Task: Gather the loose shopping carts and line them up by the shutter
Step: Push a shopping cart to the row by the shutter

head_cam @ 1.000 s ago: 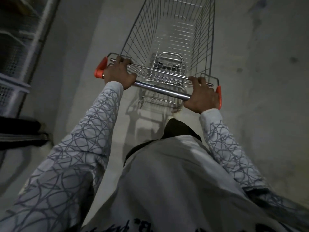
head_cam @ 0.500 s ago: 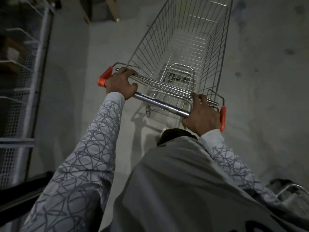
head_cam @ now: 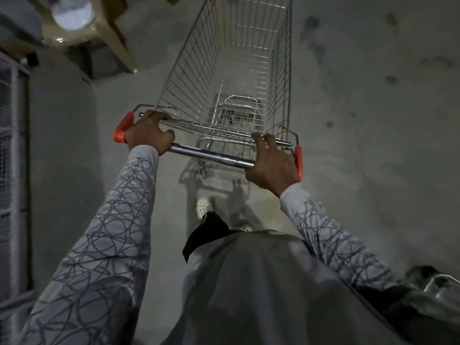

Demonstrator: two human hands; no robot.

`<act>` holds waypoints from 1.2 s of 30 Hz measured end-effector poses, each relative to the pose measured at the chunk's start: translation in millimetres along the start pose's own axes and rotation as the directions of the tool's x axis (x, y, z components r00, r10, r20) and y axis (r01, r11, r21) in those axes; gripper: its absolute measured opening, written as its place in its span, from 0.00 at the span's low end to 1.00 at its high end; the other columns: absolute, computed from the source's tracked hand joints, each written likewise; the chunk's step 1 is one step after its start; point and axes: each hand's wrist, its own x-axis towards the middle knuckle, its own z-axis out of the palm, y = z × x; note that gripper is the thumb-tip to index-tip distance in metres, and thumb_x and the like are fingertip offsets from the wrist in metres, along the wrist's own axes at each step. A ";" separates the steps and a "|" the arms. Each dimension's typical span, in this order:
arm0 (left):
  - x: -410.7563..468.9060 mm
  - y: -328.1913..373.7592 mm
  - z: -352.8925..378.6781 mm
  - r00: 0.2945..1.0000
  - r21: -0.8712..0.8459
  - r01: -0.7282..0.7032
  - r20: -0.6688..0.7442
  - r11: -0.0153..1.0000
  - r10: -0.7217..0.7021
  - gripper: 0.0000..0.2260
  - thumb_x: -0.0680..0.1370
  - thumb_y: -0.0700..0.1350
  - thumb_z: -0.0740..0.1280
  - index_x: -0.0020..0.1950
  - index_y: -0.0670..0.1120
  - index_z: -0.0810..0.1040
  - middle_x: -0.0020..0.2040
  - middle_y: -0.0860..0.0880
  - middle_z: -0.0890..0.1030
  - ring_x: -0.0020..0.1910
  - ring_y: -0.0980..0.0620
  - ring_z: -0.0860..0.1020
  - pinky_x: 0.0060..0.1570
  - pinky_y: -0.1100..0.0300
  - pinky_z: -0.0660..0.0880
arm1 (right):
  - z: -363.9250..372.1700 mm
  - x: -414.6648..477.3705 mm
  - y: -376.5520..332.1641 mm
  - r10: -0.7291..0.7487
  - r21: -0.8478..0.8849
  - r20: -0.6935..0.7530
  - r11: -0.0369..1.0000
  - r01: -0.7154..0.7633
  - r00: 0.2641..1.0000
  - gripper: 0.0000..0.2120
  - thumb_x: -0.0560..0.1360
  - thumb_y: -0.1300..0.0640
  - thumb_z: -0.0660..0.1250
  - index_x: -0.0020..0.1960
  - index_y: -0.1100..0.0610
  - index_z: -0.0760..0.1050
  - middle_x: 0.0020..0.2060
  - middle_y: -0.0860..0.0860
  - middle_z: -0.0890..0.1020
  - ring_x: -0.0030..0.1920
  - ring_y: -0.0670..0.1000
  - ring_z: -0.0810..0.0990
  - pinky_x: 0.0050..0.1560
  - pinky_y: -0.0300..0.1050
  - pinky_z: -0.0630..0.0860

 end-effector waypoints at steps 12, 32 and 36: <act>266.0 3.2 -29.8 1.000 -0.024 -0.001 0.004 1.000 0.001 0.23 0.68 0.53 0.63 0.64 0.55 0.79 0.63 0.50 0.79 0.59 0.43 0.79 0.57 0.53 0.74 | -73.5 243.2 -78.0 0.072 -0.014 -0.042 0.997 -0.072 0.997 0.46 0.65 0.42 0.70 0.79 0.38 0.55 0.79 0.42 0.62 0.61 0.55 0.82 0.77 0.63 0.52; 707.3 121.2 -48.8 0.948 0.006 -0.314 0.044 0.949 0.314 0.19 0.72 0.53 0.65 0.63 0.55 0.79 0.64 0.52 0.78 0.57 0.43 0.80 0.54 0.53 0.74 | -205.8 617.6 -104.0 0.344 0.033 -0.115 0.939 -0.343 0.932 0.45 0.63 0.40 0.67 0.78 0.36 0.55 0.78 0.40 0.64 0.62 0.55 0.82 0.78 0.63 0.53; 807.0 173.9 -49.9 0.913 0.016 -0.388 0.141 0.921 0.383 0.20 0.73 0.56 0.67 0.66 0.56 0.77 0.68 0.52 0.75 0.58 0.42 0.79 0.57 0.52 0.73 | -248.4 701.7 -91.1 0.401 0.072 -0.102 0.916 -0.396 0.910 0.45 0.60 0.41 0.67 0.76 0.33 0.55 0.78 0.39 0.63 0.62 0.54 0.82 0.78 0.61 0.51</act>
